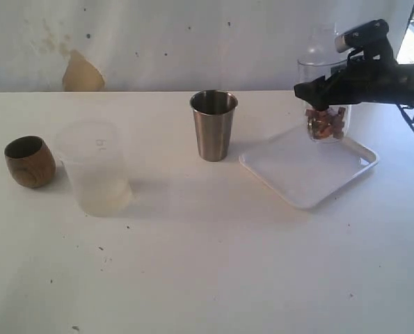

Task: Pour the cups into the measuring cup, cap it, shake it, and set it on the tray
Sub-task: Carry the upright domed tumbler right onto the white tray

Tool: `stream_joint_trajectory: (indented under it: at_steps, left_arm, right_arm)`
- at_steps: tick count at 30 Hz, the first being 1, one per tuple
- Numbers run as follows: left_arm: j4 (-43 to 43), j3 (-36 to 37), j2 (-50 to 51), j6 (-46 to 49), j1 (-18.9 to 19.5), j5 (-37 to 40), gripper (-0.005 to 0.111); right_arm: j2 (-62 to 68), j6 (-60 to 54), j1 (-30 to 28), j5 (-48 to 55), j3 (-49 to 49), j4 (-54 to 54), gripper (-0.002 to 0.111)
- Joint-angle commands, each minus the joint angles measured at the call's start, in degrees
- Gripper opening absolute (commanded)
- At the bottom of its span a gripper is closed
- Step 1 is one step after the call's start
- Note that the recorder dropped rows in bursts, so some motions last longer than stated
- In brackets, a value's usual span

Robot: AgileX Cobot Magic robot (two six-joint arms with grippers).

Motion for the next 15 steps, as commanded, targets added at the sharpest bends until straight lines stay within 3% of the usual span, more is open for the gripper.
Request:
stream_joint_trajectory:
  at_steps: [1,15]
  left_arm:
    - [-0.07,0.29,-0.21,0.0,0.05,-0.45,0.0]
    - [-0.07,0.29,-0.21,0.0,0.05,-0.45,0.0]
  right_arm:
    - [3.22,0.18,-0.15,1.59,-1.72,1.03,0.0]
    - [7.47,0.32,-0.04,8.52,-2.91,1.03,0.003]
